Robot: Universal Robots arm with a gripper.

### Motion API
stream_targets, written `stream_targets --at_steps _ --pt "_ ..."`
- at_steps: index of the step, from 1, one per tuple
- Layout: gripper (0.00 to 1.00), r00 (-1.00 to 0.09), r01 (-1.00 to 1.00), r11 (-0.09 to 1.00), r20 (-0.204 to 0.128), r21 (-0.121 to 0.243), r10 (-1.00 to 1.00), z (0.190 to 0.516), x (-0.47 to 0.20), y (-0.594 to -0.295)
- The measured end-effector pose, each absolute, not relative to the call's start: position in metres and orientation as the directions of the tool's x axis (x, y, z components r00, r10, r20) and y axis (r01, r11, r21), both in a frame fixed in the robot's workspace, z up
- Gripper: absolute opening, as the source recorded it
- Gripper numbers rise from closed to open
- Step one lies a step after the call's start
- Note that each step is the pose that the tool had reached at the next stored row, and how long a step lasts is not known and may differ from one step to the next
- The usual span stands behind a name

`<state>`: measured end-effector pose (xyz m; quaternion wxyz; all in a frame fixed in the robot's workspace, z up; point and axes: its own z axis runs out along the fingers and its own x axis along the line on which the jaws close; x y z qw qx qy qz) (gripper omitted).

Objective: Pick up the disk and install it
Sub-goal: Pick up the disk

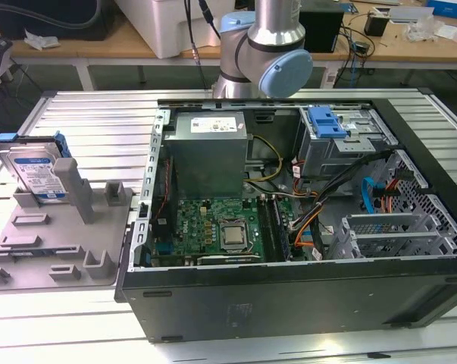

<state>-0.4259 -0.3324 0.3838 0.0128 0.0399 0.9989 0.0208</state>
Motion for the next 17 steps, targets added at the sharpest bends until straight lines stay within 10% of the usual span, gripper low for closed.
stream_targets --at_steps 17 --pt "0.11 -1.0 0.019 0.999 0.009 0.027 0.018 0.3837 -0.4243 -0.3345"
